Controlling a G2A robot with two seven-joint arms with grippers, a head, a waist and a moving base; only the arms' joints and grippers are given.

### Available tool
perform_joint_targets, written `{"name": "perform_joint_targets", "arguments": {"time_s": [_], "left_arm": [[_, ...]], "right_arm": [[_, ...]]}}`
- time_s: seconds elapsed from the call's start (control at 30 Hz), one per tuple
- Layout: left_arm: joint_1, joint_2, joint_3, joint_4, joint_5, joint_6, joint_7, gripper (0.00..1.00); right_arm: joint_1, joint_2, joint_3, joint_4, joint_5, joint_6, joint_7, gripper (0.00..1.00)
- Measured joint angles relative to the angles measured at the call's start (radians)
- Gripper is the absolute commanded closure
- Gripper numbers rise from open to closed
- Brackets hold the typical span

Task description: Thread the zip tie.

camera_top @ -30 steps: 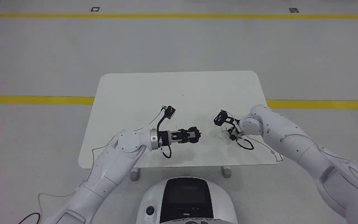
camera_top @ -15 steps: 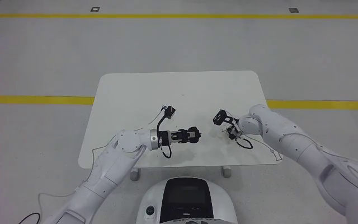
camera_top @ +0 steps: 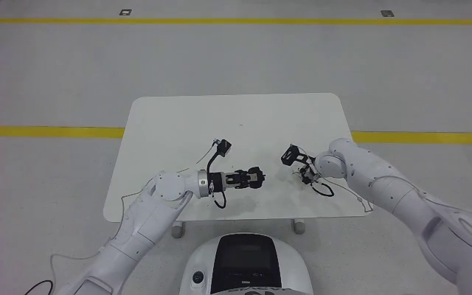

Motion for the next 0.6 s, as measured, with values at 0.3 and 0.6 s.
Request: {"name": "perform_joint_targets", "arguments": {"time_s": [0.3,0.6], "left_arm": [[0.0,0.0,0.0,0.0,0.0,0.0,0.0,1.0],[0.0,0.0,0.0,0.0,0.0,0.0,0.0,1.0]], "right_arm": [[0.004,-0.01,-0.01,0.021,0.002,0.0,-0.002,1.0],[0.014,-0.009,-0.007,0.017,0.009,0.0,-0.001,1.0]]}}
